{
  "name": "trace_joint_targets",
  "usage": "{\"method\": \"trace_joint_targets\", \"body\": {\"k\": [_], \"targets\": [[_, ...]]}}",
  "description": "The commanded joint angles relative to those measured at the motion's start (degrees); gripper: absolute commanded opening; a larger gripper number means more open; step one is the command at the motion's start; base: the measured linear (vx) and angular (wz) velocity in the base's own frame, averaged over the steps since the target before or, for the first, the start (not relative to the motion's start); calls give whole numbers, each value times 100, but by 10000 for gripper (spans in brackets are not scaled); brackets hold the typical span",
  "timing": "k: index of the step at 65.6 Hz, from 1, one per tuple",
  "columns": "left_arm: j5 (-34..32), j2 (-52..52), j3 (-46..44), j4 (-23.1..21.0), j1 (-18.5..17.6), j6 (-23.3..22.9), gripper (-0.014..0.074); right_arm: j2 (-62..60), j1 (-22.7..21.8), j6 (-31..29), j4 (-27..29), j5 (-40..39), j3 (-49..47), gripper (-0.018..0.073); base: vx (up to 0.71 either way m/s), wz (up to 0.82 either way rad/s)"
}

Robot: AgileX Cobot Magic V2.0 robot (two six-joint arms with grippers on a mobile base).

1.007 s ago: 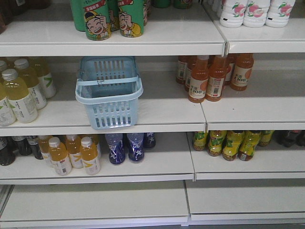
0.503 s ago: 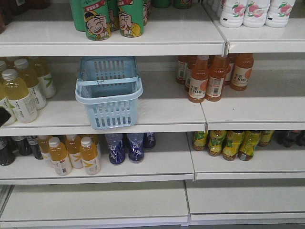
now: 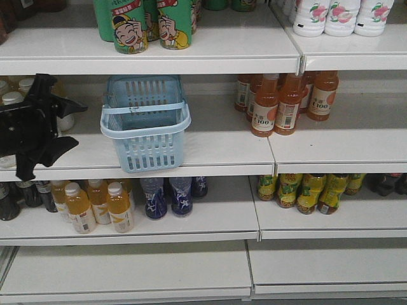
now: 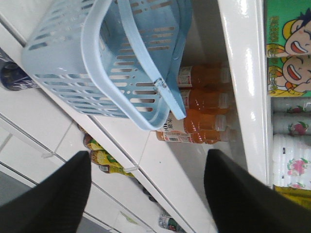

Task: Place coke in basket with both arms
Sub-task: 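Reach the left gripper to the basket handle and grasp it, then lift the basket off the shelf with the left gripper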

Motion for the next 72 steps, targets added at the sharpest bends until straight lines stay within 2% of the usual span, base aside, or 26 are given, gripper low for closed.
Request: {"method": "trace_joint_targets", "body": {"k": [1, 8, 9, 21, 33, 54, 63, 72], "targets": [[158, 287, -465, -979, -180, 597, 481, -87, -21, -6, -28, -408, 61, -9, 0, 0], [179, 718, -718, -1964, -423, 1245, 481, -87, -21, -6, -28, -408, 61, -9, 0, 0], [180, 771, -751, -2003, -446, 1320, 481, -87, -21, -6, -28, -408, 61, -9, 0, 0], [245, 1480, -1406, -1997, -707, 1393, 481, -87, -21, -6, -28, -408, 61, -9, 0, 0], [237, 1928, -1953, -1997, -809, 1391, 481, -87, -21, -6, -28, -408, 61, -9, 0, 0], [-13, 2551, -2706, -1997, -828, 1380, 481, -87, -21, -6, -28, -408, 61, -9, 0, 0], [-13, 2867, -3044, -1997, -828, 1180, 481, -87, -21, -6, -28, -408, 61, -9, 0, 0], [-2, 3145, -3386, -1997, -828, 1173, 481, -87, -21, -6, -28, -408, 61, -9, 0, 0]]}}
